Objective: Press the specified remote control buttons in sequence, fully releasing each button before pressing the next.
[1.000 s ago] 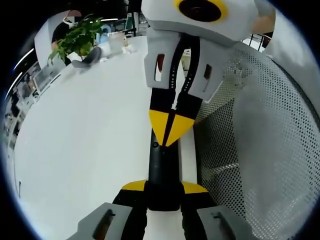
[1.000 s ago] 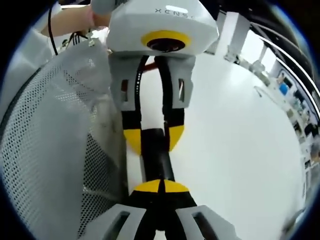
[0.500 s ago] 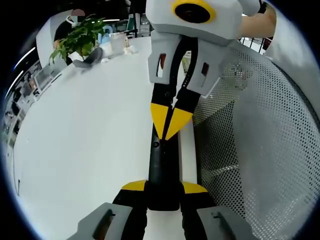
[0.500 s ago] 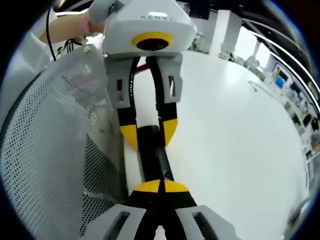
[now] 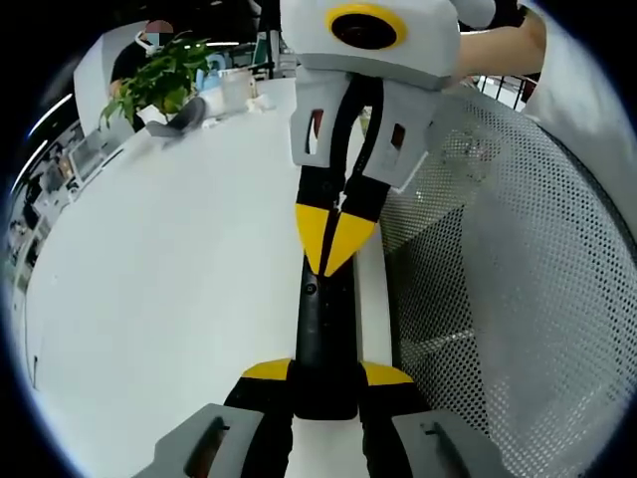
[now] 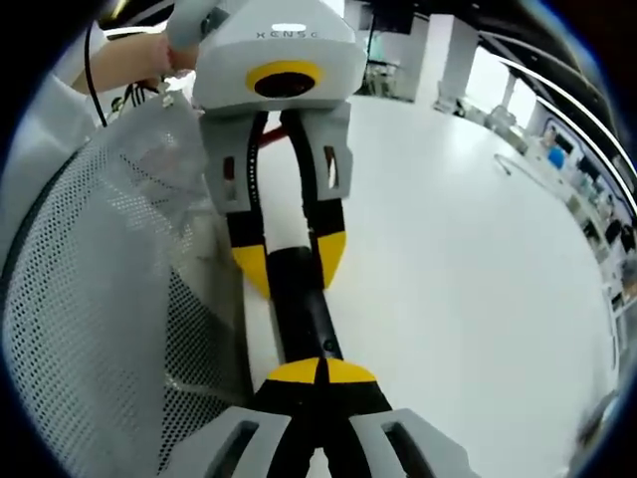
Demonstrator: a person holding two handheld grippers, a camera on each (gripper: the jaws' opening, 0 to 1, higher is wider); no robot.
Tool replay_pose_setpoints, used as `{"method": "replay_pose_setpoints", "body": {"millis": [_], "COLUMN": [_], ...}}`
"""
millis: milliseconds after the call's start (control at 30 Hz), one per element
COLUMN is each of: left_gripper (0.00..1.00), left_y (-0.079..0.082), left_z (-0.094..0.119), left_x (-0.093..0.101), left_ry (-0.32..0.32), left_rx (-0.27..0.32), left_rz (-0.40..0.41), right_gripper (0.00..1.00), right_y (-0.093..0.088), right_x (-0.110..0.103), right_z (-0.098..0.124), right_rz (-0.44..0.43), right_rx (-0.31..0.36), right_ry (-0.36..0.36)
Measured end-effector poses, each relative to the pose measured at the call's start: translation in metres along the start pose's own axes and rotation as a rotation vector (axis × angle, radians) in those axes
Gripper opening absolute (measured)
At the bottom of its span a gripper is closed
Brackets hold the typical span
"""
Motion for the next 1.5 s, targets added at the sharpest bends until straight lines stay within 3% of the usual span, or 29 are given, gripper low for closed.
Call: {"method": "replay_pose_setpoints", "body": {"millis": [433,967,1500], "left_gripper": [0.24,0.24,0.24], "left_y": [0.0,-0.001,-0.001], "left_z": [0.001,0.001,0.001], "left_x": [0.0,-0.001,-0.001], "left_ry": [-0.002,0.003,0.001], "left_rx": [0.004,0.007,0.014], "left_rz": [0.002,0.004,0.007], "right_gripper": [0.0,0.0,0.0], "right_y": [0.004,0.007,0.013], "right_x": [0.002,0.004,0.007], "right_z": [-0.002,-0.005,-0.01], "right_rz": [0.013,0.055,-0.001], "right_rx": [-0.038,-0.022,-0.044], "right_ry": [0.019,-0.007,0.033]}}
Point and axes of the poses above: the point that each gripper's makers call its tool centre point, and the gripper's own axes: z roughly backward along the fingers, x roughly to its right, y roughly out of its top, the point moved 4 cm from there along z, roughly backward along the fingers, and after that the axes turned 2 degrees about -y, right-handed, at the moved point
